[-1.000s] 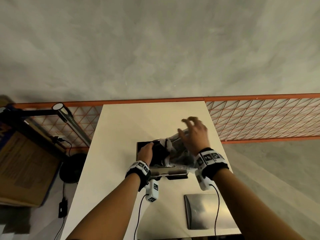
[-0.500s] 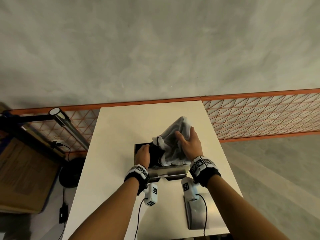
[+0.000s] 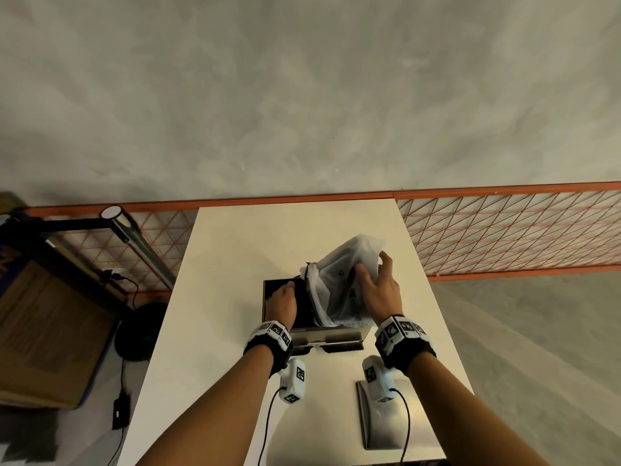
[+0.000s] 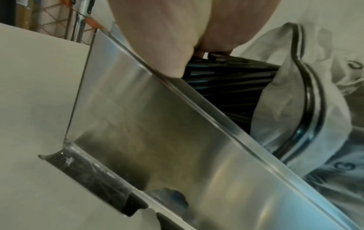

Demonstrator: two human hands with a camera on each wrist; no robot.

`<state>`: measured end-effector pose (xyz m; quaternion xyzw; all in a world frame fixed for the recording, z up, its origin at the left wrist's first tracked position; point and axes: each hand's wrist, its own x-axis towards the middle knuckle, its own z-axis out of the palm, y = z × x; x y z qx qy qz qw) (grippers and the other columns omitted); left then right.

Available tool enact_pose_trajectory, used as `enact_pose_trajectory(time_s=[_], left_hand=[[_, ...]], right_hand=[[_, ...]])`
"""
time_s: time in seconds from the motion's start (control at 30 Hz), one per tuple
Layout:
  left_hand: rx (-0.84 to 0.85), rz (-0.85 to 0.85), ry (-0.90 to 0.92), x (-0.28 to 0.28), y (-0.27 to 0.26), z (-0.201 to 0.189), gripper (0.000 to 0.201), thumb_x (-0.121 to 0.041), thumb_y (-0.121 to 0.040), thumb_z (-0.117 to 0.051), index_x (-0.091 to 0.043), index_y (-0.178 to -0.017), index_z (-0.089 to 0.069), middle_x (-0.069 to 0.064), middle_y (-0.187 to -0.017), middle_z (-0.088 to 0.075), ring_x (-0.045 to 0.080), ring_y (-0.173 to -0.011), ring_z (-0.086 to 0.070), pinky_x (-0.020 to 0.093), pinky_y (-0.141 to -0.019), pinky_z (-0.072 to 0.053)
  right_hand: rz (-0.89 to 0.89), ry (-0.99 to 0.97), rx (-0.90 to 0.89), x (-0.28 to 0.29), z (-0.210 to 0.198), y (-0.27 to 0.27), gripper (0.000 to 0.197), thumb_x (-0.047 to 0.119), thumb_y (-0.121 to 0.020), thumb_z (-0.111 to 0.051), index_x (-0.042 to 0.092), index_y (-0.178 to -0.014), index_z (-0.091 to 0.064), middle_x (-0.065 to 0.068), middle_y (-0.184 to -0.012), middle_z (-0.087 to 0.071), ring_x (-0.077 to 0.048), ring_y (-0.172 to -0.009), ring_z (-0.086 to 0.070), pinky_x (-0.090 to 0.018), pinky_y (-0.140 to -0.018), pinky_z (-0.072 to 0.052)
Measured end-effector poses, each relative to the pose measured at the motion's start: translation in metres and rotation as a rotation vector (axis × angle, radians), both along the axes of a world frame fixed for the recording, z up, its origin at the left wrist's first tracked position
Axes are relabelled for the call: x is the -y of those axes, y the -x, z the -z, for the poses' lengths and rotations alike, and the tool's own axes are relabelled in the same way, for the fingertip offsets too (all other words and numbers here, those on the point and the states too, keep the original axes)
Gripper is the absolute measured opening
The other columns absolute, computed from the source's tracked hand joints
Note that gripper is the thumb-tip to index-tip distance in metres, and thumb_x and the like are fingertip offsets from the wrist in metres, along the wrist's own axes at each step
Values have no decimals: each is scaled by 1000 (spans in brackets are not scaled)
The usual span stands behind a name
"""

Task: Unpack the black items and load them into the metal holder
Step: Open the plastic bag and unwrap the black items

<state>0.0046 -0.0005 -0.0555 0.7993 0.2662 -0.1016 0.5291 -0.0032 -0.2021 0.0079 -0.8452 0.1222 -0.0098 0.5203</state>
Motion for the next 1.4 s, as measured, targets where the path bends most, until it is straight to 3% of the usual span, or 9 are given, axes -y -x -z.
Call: enact_pose_trajectory(time_s=[0.23, 0.4, 0.53, 0.67, 0.77, 1.03, 1.23, 1.33, 1.4], left_hand=[[-51, 87, -111, 6, -3, -7, 53, -39, -111, -30, -2, -133, -62, 27, -135, -60, 46, -127, -52, 44, -106, -40], [-81, 88, -106, -1, -11, -4, 60, -53, -109, -27, -8, -133, -60, 22, -133, -63, 43, -122, -57, 44, -105, -44], [-31, 72, -84, -12, -9, -8, 50, -41, -111, -33, -5, -134, -59, 25, -136, -60, 42, -123, -56, 37, -98, -41], [18, -6, 59, -10, 1, -15, 62, -59, -107, -31, -13, -135, -62, 18, -132, -62, 38, -123, -56, 32, -93, -38], [62, -92, 144, -3, 7, -19, 68, -66, -103, -32, -15, -133, -65, 7, -113, -58, 34, -115, -56, 31, -90, -36], [163, -117, -24, -1, 15, -15, 39, -32, -110, -43, -10, -140, -57, 29, -127, -63, 47, -116, -60, 30, -84, -38], [209, -75, -79, 3, 15, -15, 19, -23, -107, -51, -7, -106, -61, 11, -103, -66, 32, -95, -62, 26, -74, -41], [219, 30, -159, 3, 18, -18, 21, -4, -100, -56, -1, -121, -59, 15, -111, -64, 32, -101, -63, 27, -85, -50], [245, 122, -219, -2, 18, -13, 33, -10, -102, -54, -4, -134, -58, 18, -125, -61, 36, -113, -60, 31, -93, -46]], right_hand=[[-34, 57, -97, -7, 23, 1, 64, 62, -89, -54, 19, -135, -44, -12, -131, -59, -34, -116, -57, -42, -98, -47], [-140, 30, 43, -27, 11, 9, 43, 49, -91, -60, 27, -126, -46, -4, -119, -64, -25, -100, -61, -33, -82, -49], [-244, -22, 94, -35, 6, 10, 68, 56, -87, -58, 37, -144, -26, -3, -132, -60, -27, -113, -58, -43, -93, -51], [-262, 55, 141, -45, 5, 7, 58, 48, -93, -59, 29, -142, -36, 2, -131, -58, -21, -113, -57, -28, -86, -42], [-254, 112, 146, -46, 9, -2, 61, 53, -90, -60, 27, -141, -39, 0, -131, -55, -21, -114, -54, -30, -89, -42], [-339, 47, 229, -51, -2, -6, 49, 46, -87, -69, 24, -125, -48, 2, -115, -58, -16, -95, -56, -26, -76, -40], [-310, 140, 149, -55, 12, -9, 48, 53, -86, -66, 19, -112, -43, 0, -111, -50, -22, -95, -54, -33, -76, -42], [-279, 205, 119, -52, 15, -11, 49, 50, -87, -66, 15, -114, -46, -5, -114, -51, -26, -99, -52, -31, -80, -38], [-278, 227, 82, -49, 13, -14, 48, 48, -88, -66, 14, -117, -47, -7, -118, -51, -27, -102, -51, -30, -80, -35]])
